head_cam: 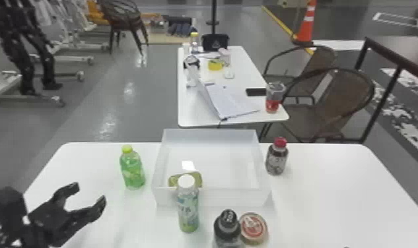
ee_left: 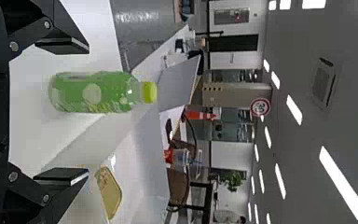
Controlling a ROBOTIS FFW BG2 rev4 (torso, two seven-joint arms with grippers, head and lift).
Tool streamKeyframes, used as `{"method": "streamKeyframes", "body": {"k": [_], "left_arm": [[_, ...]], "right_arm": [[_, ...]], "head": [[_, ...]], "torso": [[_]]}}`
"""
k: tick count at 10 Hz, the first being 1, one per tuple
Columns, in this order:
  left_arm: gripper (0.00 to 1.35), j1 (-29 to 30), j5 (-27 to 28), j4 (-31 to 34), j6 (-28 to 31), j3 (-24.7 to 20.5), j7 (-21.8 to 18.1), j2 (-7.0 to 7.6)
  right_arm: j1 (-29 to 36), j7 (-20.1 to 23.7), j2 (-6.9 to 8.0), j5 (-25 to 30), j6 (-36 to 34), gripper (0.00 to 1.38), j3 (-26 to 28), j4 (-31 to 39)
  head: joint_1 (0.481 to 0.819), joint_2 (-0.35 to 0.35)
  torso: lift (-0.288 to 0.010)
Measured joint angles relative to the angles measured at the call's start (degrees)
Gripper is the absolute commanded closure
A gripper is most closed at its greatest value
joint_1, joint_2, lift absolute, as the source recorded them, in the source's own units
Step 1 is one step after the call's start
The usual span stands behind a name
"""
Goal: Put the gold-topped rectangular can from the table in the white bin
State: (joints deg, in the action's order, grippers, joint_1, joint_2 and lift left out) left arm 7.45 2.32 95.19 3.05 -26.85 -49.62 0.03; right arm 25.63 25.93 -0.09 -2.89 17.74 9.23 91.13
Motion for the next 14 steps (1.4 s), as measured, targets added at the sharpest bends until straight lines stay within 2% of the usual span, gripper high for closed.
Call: {"method": "streamKeyframes", "body": {"k": [2, 4, 6, 8, 14], "left_arm": [[0.35, 6.34, -1.3, 1.86, -4.41, -3.19, 4.86, -0.03], [0.35, 11.54, -1.92, 1.8, -10.06, -3.88, 10.39, -0.03], [0.35, 15.28, -3.82, -0.22, -14.33, -3.76, 13.26, -0.03], [0.35, 16.05, -5.41, -1.98, -16.26, -3.44, 14.39, -0.03], [0.35, 15.64, -7.48, -3.59, -16.2, -1.06, 15.09, -0.03]], "right_arm": [[0.98, 0.0, 0.0, -0.1, -0.01, 0.1, 0.0, 0.56], [1.52, -0.09, 0.0, -0.18, 0.0, 0.11, 0.07, 0.95], [2.16, -0.33, 0.0, -0.26, 0.01, 0.11, 0.09, 1.34], [2.58, -0.36, 0.0, -0.25, 0.02, 0.11, 0.09, 1.79], [2.78, -0.44, 0.0, -0.19, -0.09, 0.11, 0.09, 2.35]], "head": [[0.549, 0.0], [0.549, 0.0], [0.549, 0.0], [0.549, 0.0], [0.549, 0.0]], "torso": [[-0.1], [-0.1], [-0.1], [-0.1], [-0.1]]}}
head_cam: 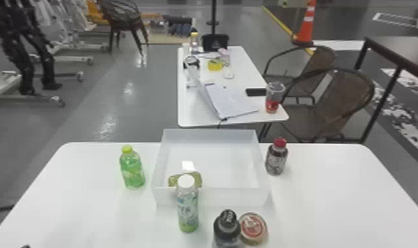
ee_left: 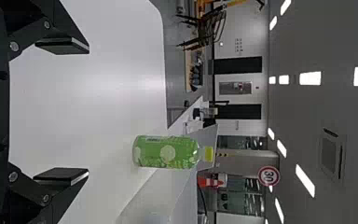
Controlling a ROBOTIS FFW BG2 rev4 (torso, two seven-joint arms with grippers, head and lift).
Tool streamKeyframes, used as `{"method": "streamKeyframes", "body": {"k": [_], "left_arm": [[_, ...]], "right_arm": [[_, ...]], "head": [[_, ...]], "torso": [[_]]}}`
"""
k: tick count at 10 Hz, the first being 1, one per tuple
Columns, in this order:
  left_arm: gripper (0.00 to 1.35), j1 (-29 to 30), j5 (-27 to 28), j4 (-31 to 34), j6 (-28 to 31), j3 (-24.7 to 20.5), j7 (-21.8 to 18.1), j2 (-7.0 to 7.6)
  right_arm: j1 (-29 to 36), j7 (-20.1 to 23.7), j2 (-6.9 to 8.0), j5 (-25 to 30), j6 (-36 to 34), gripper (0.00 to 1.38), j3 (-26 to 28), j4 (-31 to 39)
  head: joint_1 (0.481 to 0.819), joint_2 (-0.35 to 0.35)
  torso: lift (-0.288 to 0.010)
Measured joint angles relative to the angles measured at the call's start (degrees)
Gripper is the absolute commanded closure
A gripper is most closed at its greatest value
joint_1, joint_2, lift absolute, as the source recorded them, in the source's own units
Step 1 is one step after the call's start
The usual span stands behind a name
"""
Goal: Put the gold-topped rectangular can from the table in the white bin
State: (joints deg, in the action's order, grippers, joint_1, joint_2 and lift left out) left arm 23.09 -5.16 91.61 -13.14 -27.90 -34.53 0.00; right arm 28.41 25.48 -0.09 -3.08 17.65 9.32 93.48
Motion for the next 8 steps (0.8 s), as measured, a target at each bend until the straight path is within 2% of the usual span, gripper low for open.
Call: {"method": "streamKeyframes", "body": {"k": [8], "left_arm": [[0.35, -0.51, -1.06, -0.64, -0.42, 1.16, -0.01, 0.0]], "right_arm": [[-0.21, -0.17, 0.0, 0.07, -0.13, 0.11, 0.0, 0.09]], "head": [[0.549, 0.0]], "torso": [[-0.1]]}}
